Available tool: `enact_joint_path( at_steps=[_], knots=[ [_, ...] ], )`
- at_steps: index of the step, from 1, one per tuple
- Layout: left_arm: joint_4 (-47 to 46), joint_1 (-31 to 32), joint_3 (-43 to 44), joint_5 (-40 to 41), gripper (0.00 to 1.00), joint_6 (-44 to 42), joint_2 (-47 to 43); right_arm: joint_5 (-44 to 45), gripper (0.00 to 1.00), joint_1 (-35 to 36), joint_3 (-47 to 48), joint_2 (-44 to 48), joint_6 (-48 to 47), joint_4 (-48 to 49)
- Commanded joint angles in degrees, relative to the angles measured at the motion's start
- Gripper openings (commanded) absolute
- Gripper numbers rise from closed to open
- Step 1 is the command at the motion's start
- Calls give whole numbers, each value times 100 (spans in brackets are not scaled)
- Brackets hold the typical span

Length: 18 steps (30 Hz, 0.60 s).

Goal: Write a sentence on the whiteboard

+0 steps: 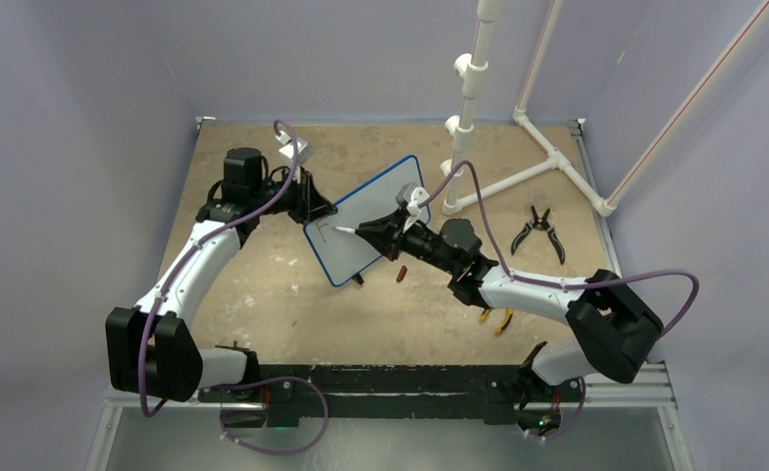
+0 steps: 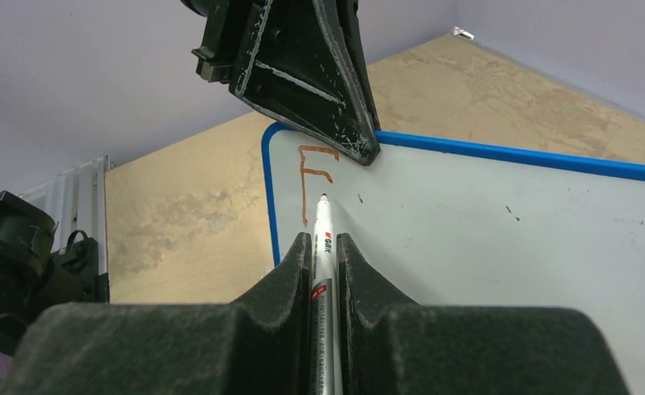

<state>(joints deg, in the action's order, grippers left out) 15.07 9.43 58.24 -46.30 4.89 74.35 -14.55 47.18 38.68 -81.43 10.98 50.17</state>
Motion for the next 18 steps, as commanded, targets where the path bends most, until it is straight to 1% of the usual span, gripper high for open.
enact_joint_path(
  at_steps=[1, 18],
  knots=[
    [-162, -55, -63, 35, 8, -137, -94, -136, 0, -24, 246, -129, -105, 190],
    [-204, -55, -78, -45, 4, -119, -65, 57, 0, -19, 513, -493, -57, 282]
  ],
)
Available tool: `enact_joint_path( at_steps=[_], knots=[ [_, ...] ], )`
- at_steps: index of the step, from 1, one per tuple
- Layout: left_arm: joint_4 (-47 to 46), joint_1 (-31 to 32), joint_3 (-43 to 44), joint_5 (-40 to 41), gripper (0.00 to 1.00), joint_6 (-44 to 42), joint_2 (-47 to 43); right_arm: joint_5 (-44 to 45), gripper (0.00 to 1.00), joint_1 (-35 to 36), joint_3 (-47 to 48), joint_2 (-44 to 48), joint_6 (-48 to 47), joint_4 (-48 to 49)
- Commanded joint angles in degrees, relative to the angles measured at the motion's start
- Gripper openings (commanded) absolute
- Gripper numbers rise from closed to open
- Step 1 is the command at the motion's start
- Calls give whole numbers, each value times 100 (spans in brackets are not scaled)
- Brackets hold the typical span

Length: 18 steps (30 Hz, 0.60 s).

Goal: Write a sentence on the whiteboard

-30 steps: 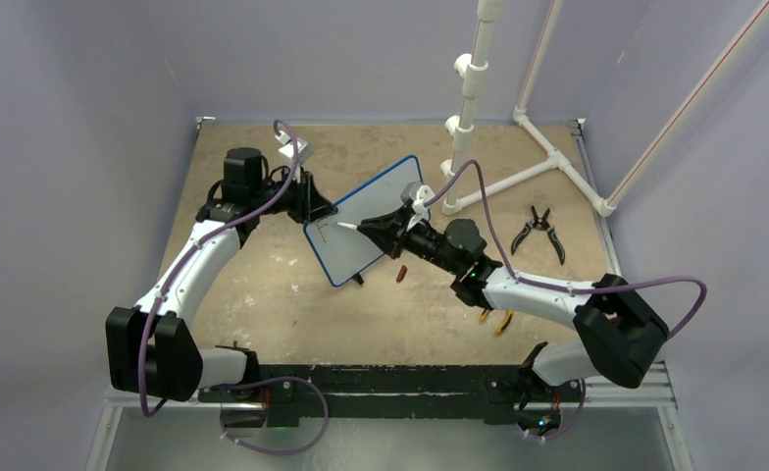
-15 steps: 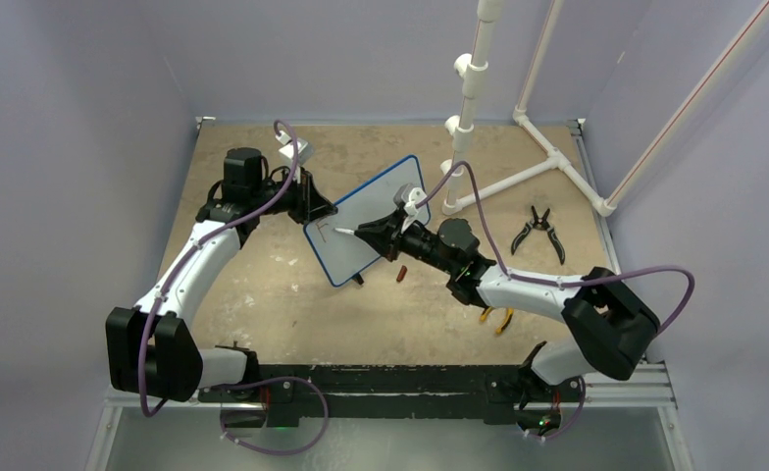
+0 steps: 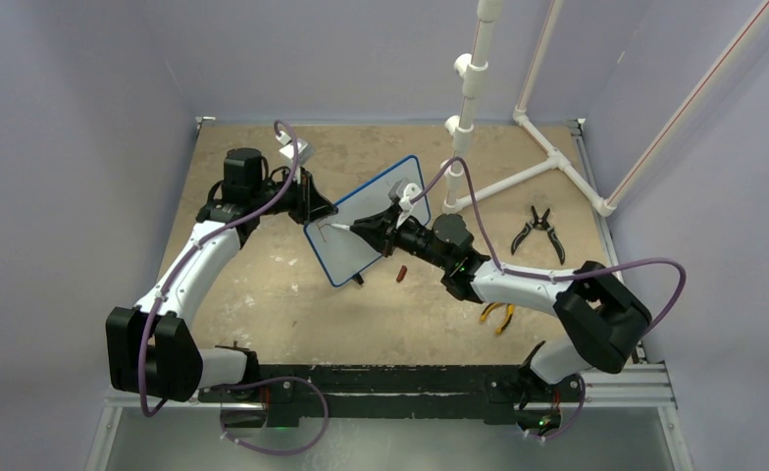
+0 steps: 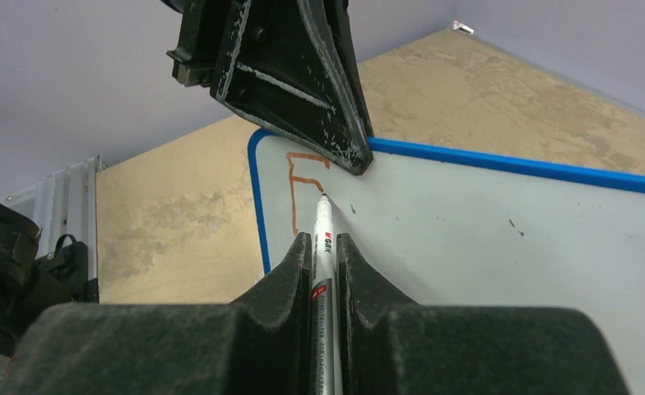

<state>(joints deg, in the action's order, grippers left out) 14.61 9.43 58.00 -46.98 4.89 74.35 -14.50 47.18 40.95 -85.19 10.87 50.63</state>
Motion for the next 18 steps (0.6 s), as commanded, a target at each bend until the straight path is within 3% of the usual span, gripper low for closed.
enact_joint_path(
  at_steps=[1, 18],
  knots=[
    [-160, -55, -60, 16, 4, -119, -69, 45, 0, -23, 299, -137, -48, 230],
    [-161, -55, -56, 21, 0, -111, -61, -46, 0, 17, 311, -323, -152, 18]
  ],
)
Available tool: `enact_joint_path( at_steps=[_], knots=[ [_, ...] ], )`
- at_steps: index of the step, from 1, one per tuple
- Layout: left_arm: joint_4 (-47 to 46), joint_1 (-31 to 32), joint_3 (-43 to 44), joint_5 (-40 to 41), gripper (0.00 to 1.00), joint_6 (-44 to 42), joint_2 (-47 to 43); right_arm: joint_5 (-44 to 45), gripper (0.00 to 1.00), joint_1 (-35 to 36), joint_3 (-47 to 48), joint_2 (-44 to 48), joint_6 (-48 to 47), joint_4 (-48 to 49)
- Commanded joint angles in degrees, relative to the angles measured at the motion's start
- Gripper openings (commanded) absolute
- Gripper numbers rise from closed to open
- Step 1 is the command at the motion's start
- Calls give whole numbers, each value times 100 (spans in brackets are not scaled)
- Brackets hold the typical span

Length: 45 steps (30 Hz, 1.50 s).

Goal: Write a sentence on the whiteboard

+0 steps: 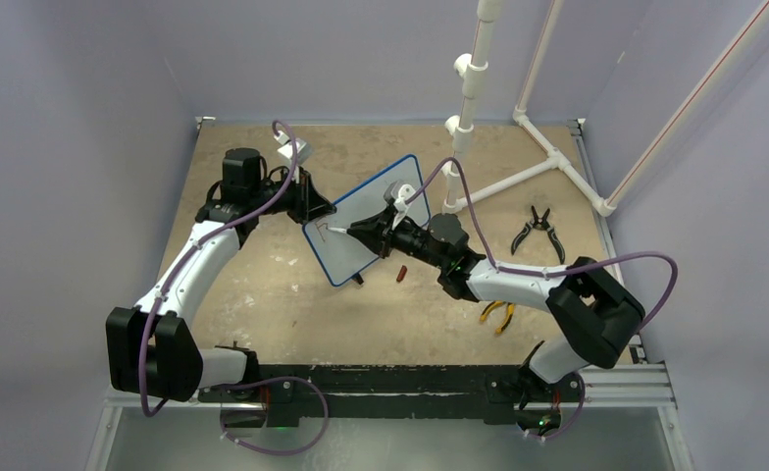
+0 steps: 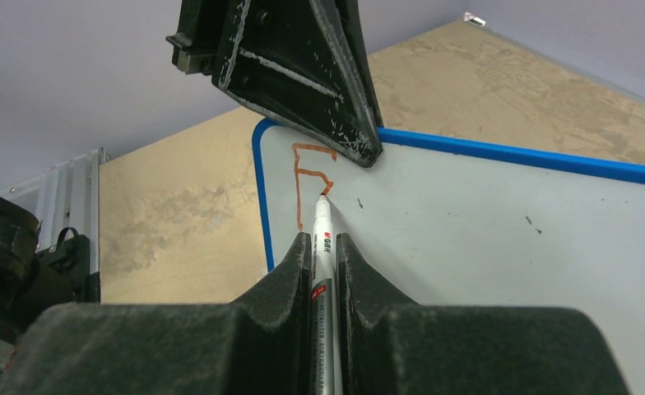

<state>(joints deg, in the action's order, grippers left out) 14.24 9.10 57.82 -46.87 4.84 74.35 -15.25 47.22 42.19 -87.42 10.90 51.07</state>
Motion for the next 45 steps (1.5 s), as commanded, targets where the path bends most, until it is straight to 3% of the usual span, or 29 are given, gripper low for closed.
enact_joint_path(
  at_steps=[1, 23, 45],
  knots=[
    [-123, -23, -42, 10, 0, -114, -61, 30, 0, 21, 178, -100, -163, -56],
    [-113, -23, -36, 44, 0, -124, -87, 806, 0, 71, 21, 170, -349, -495],
    [-127, -23, -59, 20, 0, -113, -81, 753, 0, 78, 244, 256, -145, 54]
  ],
)
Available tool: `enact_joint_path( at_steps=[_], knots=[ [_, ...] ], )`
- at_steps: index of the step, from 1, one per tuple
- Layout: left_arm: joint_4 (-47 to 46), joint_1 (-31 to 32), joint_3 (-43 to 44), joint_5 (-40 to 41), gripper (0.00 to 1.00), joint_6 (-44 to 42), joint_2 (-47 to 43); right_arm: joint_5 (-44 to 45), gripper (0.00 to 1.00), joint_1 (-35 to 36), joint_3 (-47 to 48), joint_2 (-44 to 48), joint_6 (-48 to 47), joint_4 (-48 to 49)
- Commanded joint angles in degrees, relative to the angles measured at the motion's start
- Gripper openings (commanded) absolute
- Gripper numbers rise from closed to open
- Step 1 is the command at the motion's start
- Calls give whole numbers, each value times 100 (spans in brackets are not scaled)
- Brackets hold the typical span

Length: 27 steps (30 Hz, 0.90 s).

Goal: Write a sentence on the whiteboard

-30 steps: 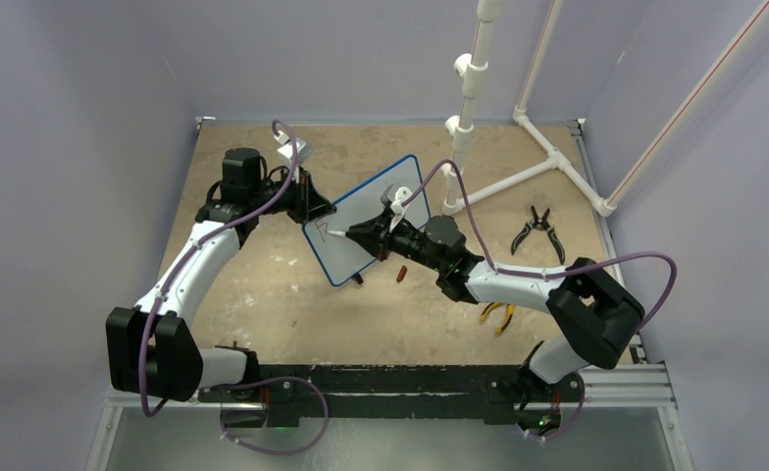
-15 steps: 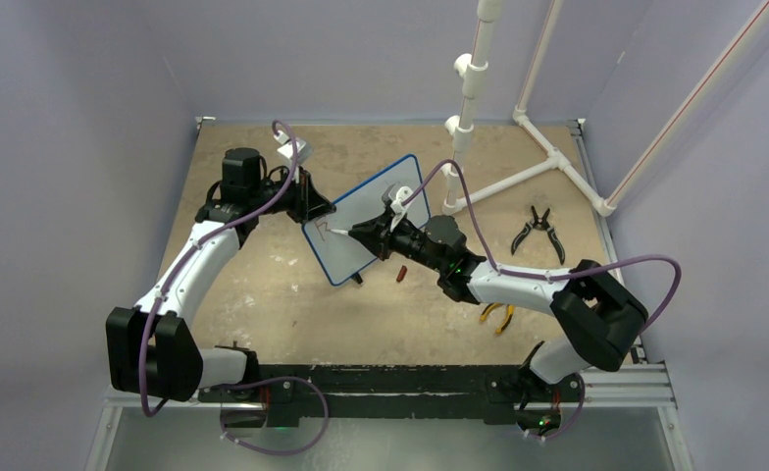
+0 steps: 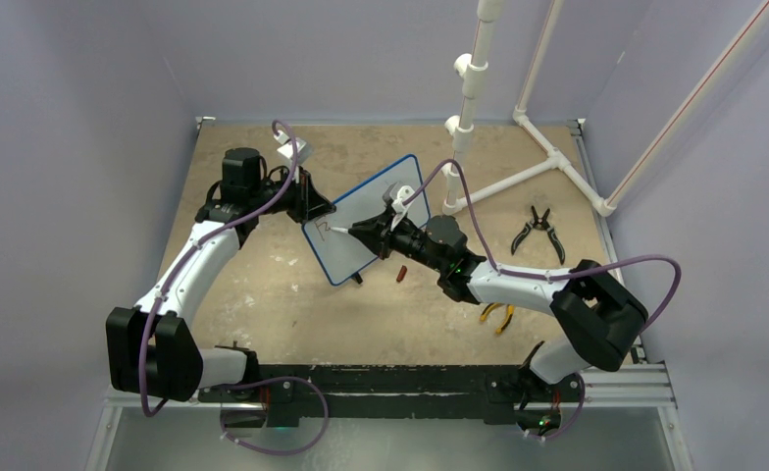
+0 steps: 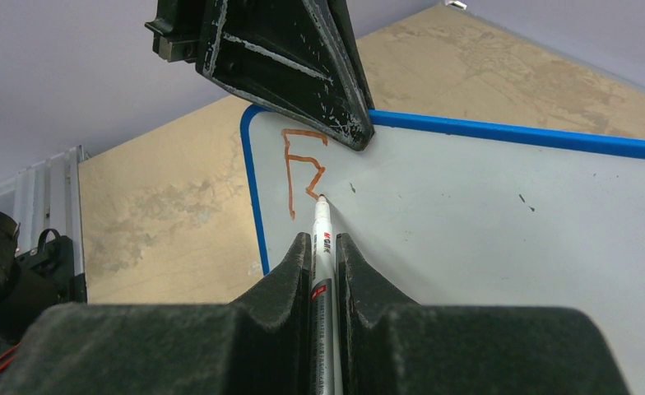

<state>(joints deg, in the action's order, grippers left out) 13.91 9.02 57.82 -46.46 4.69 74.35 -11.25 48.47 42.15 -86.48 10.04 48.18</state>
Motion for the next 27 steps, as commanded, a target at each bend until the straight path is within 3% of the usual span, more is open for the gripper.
enact_joint_path(
  at_steps=[1, 27],
  knots=[
    [-99, -14, -53, -21, 0, -97, -79, 351, 0, -49, 250, 158, -57, 345],
    [-117, -14, -56, -30, 0, -85, -70, 343, 0, -48, -58, 147, -7, 198]
  ],
)
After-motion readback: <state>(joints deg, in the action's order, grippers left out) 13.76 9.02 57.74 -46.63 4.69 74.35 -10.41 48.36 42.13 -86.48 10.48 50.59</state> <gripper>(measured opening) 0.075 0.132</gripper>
